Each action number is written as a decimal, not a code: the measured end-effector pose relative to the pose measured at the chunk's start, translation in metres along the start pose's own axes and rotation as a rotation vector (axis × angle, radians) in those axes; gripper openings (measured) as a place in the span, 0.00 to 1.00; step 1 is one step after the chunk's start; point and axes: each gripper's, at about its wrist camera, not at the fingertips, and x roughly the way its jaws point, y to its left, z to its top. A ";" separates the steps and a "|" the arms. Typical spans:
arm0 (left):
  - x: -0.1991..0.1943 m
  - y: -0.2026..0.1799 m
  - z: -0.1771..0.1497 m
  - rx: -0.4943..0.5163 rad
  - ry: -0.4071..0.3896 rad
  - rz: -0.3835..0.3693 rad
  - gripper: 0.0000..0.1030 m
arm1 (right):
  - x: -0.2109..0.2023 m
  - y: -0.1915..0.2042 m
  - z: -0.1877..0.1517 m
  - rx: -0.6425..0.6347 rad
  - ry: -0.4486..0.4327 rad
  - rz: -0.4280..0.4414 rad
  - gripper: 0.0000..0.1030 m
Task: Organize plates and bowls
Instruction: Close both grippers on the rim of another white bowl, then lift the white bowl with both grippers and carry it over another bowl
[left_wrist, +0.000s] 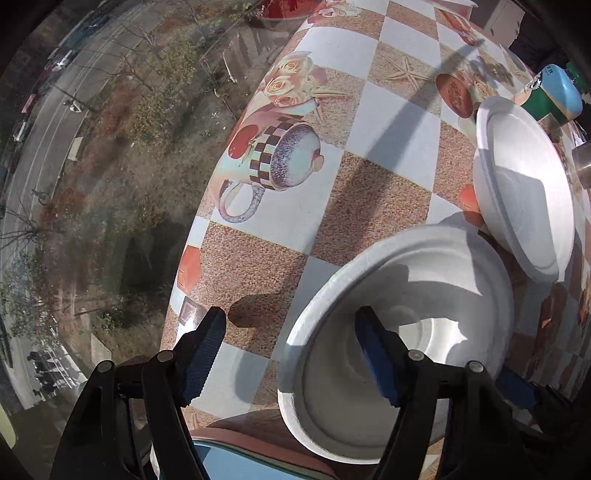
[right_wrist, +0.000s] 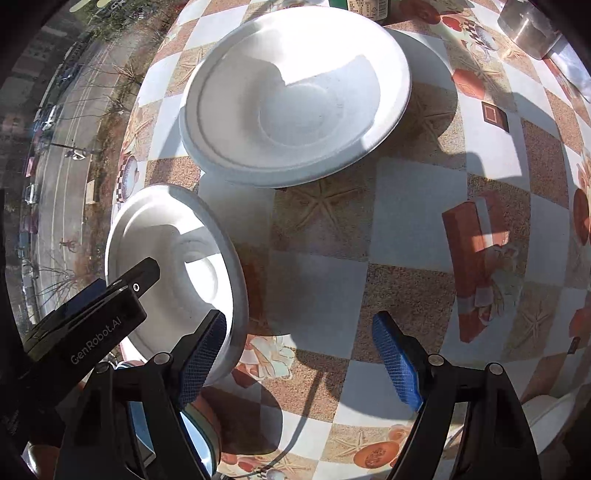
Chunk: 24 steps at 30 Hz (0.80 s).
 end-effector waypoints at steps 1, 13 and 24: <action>0.001 -0.002 -0.001 0.009 0.005 -0.007 0.59 | 0.003 0.002 0.000 0.000 0.010 0.007 0.66; -0.007 -0.060 -0.071 0.199 0.051 -0.019 0.38 | 0.001 0.000 -0.016 -0.049 0.076 0.055 0.15; -0.010 -0.109 -0.219 0.428 0.097 -0.023 0.40 | -0.017 -0.080 -0.123 -0.019 0.118 0.009 0.17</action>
